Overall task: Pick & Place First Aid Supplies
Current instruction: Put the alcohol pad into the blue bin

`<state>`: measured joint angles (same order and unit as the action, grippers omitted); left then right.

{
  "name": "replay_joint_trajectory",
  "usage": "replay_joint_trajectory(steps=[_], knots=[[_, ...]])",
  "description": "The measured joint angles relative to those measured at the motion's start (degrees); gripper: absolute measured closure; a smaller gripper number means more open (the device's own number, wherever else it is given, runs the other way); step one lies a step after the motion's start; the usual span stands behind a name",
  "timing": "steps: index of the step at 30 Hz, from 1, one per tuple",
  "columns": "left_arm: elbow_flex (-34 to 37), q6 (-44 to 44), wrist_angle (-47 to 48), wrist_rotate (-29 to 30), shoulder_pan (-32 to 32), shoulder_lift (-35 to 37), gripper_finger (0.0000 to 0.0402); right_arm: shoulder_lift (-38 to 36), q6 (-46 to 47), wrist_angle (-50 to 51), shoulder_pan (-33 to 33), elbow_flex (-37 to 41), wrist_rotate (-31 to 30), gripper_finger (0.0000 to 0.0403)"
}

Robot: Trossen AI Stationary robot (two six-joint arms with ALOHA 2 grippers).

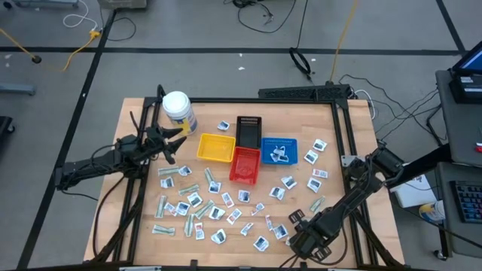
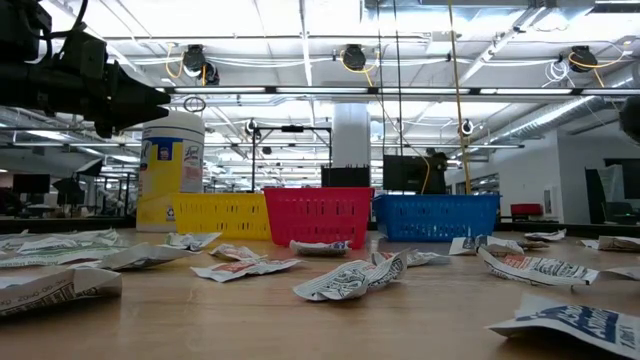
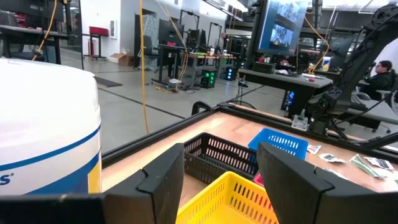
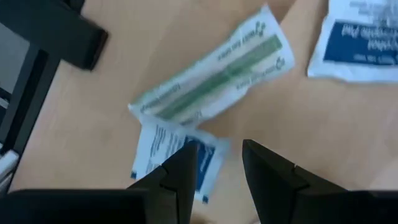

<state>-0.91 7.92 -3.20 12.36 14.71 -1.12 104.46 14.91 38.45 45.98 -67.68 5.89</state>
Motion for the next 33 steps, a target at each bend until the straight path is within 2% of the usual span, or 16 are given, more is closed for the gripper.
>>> replay_joint_trajectory(steps=[8, 18, 25, 33], knots=[[0.0, -0.02, 0.0, 0.0, 0.0, -0.01, 0.0192, 0.12, -2.23, -3.46, 0.01, 2.14, 0.14, 0.0287], [0.0, 0.0, 0.0, 0.0, 0.01, 0.0, 0.0192, -0.06, -3.73, -6.29, 0.19, 4.21, 0.06, 0.0395], [0.0, -0.01, 0.0, -0.01, 0.0, -0.01, 0.0192, -0.48, -3.66, -6.07, 0.2, 4.2, 0.11, 0.0401], [0.01, 0.0, 0.0, -0.01, 0.01, 0.0, 0.0192, -7.49, -0.25, 4.15, 0.03, 1.13, 0.48, 0.0402]])
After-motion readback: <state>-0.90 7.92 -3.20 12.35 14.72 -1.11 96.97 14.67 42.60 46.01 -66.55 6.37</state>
